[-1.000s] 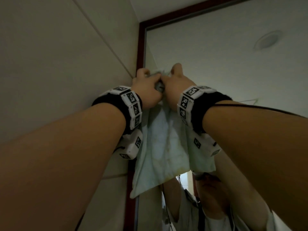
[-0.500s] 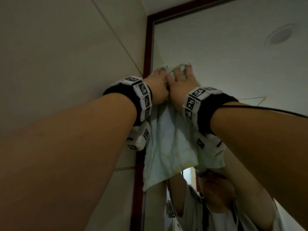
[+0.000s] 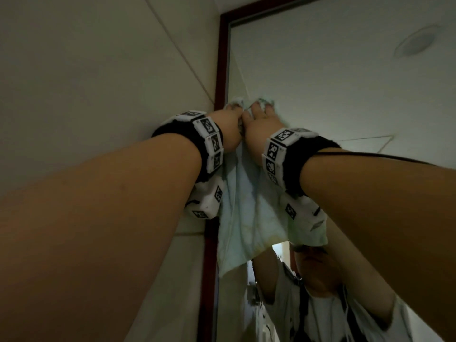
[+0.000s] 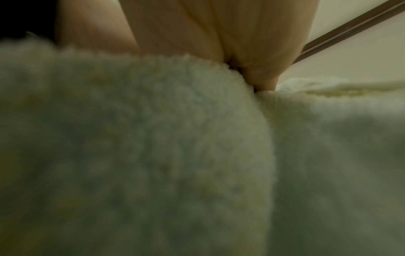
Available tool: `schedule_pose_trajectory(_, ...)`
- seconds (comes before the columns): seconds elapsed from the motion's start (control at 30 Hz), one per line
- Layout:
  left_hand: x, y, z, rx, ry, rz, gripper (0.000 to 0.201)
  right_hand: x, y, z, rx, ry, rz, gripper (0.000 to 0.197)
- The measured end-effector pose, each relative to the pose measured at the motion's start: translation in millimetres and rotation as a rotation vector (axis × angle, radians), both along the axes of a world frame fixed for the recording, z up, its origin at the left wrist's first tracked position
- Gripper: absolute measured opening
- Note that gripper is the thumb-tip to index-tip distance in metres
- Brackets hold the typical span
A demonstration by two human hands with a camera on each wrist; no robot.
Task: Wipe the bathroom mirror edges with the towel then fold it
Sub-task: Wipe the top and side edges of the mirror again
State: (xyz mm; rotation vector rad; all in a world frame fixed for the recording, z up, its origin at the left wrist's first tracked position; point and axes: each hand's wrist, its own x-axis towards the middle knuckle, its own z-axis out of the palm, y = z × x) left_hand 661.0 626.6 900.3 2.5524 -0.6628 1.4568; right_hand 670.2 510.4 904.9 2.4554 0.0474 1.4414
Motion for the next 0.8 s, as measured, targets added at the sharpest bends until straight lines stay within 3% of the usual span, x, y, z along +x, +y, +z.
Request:
schedule_pose_trajectory(0.23, -6, -2, -45, -0.028, 0.027, 0.034, 0.067, -11, -5, -42, 0.019, 0.069, 0.064, 0.065)
schedule_pose_trajectory(0.53, 4, -8, -107, -0.093, 0.096, -0.074, 0.076, -21, -4, -105, 0.016, 0.126, 0.087, 0.072)
schedule_pose_trajectory(0.8, 10, -10, -158, -0.160, 0.158, -0.153, 0.097, -25, -10, -143, 0.039, 0.193, 0.132, 0.076)
